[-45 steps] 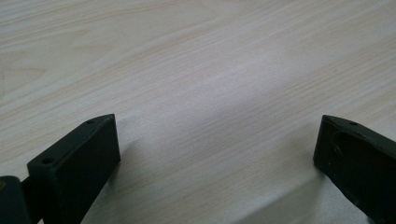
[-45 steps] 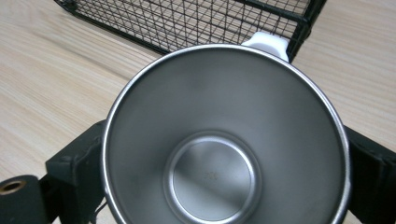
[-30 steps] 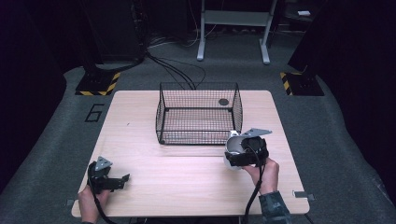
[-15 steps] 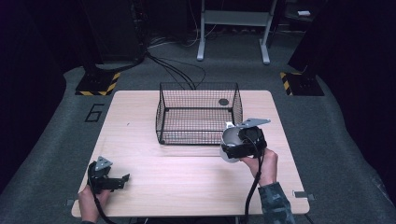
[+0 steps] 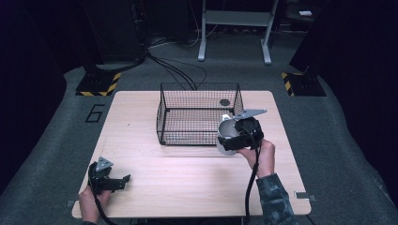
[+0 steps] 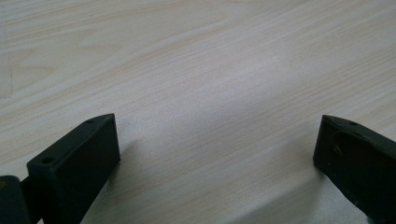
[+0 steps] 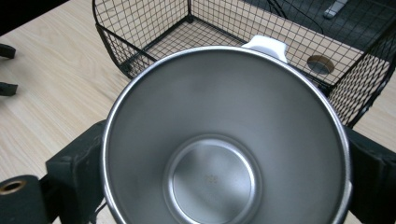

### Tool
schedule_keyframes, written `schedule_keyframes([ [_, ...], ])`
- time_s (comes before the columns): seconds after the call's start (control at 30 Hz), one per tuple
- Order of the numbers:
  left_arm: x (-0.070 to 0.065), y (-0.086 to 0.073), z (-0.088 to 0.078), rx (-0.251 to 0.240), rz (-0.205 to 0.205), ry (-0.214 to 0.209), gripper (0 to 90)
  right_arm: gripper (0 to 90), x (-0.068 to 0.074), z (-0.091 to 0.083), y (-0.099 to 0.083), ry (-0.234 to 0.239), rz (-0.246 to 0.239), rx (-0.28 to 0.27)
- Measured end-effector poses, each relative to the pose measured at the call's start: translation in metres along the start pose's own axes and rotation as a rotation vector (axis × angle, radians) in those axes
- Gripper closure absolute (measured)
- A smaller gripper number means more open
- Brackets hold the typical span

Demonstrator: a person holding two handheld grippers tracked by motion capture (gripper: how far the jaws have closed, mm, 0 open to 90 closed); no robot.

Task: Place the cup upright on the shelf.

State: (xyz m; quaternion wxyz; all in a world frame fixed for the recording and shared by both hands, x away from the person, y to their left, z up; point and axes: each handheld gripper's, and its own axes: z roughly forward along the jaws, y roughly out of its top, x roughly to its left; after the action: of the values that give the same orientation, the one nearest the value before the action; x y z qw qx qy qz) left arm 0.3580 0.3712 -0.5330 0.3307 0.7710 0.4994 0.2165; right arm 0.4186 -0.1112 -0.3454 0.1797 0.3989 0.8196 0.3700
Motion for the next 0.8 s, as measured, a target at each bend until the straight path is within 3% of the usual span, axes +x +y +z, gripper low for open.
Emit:
schedule_keyframes([
  [0.07, 0.000, 0.000, 0.000, 0.001, -0.001, 0.000, 0.4, 5.8, -0.001, 0.001, 0.004, 0.004, -0.019, -0.008],
  [0.2, 0.000, 0.000, 0.000, 0.000, 0.000, 0.000, 0.4, 5.8, -0.002, 0.001, 0.011, 0.004, -0.007, -0.006],
  [0.23, 0.000, 0.000, 0.000, 0.000, 0.000, 0.000, 0.4, 5.8, -0.003, 0.002, 0.013, 0.004, -0.028, -0.010],
  [0.27, 0.000, 0.000, 0.000, -0.002, 0.001, 0.001, 0.4, 5.8, -0.002, 0.002, 0.015, 0.005, -0.008, -0.011],
  [0.57, 0.000, 0.001, 0.001, -0.001, -0.001, 0.000, 0.4, 5.8, -0.005, 0.010, 0.033, 0.014, -0.031, -0.019],
  [0.8, 0.000, 0.001, 0.001, -0.001, -0.001, -0.001, 0.4, 5.8, -0.005, 0.016, 0.045, 0.019, -0.046, -0.001],
])
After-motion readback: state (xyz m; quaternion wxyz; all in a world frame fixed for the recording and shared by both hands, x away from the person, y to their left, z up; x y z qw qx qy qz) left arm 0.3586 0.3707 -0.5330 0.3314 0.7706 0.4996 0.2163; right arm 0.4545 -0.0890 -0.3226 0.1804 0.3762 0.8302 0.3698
